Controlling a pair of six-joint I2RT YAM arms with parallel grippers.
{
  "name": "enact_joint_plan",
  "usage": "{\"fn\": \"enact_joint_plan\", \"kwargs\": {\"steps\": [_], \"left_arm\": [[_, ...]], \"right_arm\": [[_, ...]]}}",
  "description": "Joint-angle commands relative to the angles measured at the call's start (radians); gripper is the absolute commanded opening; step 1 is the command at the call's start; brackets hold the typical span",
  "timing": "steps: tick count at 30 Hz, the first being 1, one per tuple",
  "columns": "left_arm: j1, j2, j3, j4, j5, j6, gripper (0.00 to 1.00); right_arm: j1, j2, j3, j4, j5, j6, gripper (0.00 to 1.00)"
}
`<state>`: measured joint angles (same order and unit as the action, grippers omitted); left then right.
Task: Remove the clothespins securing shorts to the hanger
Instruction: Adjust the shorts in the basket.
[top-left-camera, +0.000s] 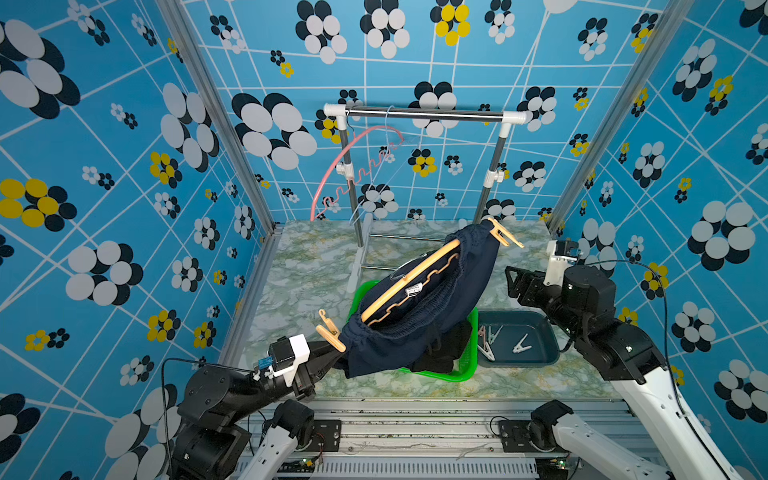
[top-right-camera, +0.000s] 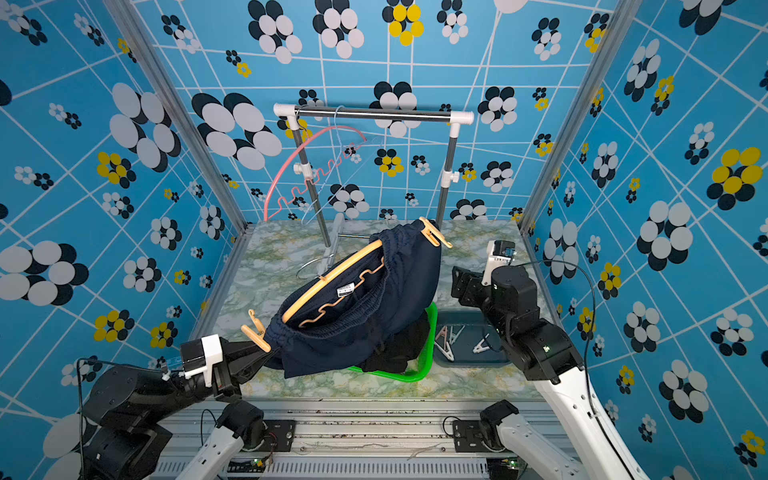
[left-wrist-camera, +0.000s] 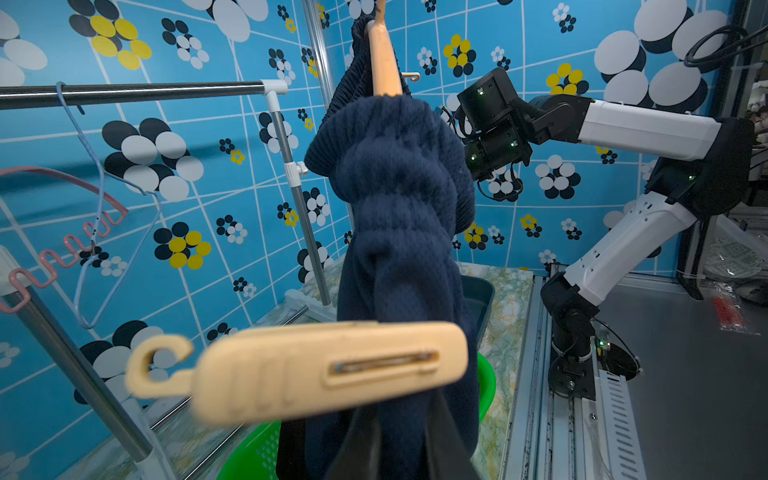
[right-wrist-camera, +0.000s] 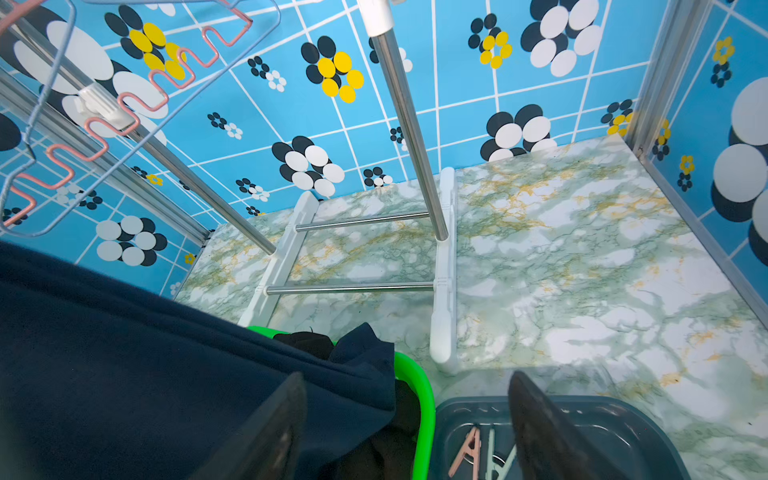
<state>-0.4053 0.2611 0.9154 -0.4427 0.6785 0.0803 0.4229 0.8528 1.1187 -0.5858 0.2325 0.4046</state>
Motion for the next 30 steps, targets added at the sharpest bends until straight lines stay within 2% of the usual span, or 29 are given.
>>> {"fn": "enact_joint_plan", "kwargs": {"steps": [1, 3, 8, 13, 19, 23, 30], "left_arm": [[-0.025, -0.041, 0.037, 0.068, -0.052, 0.057, 0.0], [-0.05, -0.045, 0.038, 0.063, -0.072, 0.068, 0.0], [-0.144, -0.047, 0.04, 0.049, -0.131, 0.104, 0.0], [-0.26, -0.074, 0.039, 0.046, -0.271, 0.137, 0.0], [-0.369, -0.104, 0.017, 0.077, -0.423, 0.151, 0.0], [-0.404, -0.109, 0.005, 0.101, -0.504, 0.148, 0.0], [-0.415, -0.079, 0.036, 0.062, -0.531, 0.159, 0.0]], "right_arm": [[-0.004, 0.038, -0.022, 0.065, -0.011, -0.003, 0.77], [-0.003, 0.075, -0.033, 0.087, -0.025, -0.015, 0.76], [-0.001, 0.134, -0.12, 0.274, -0.22, 0.013, 0.73], [0.006, 0.185, -0.182, 0.449, -0.368, 0.04, 0.73], [0.099, 0.216, -0.156, 0.566, -0.548, 0.081, 0.72], [0.168, 0.195, -0.119, 0.569, -0.585, 0.094, 0.72], [0.242, 0.196, -0.097, 0.505, -0.566, 0.109, 0.73]]}}
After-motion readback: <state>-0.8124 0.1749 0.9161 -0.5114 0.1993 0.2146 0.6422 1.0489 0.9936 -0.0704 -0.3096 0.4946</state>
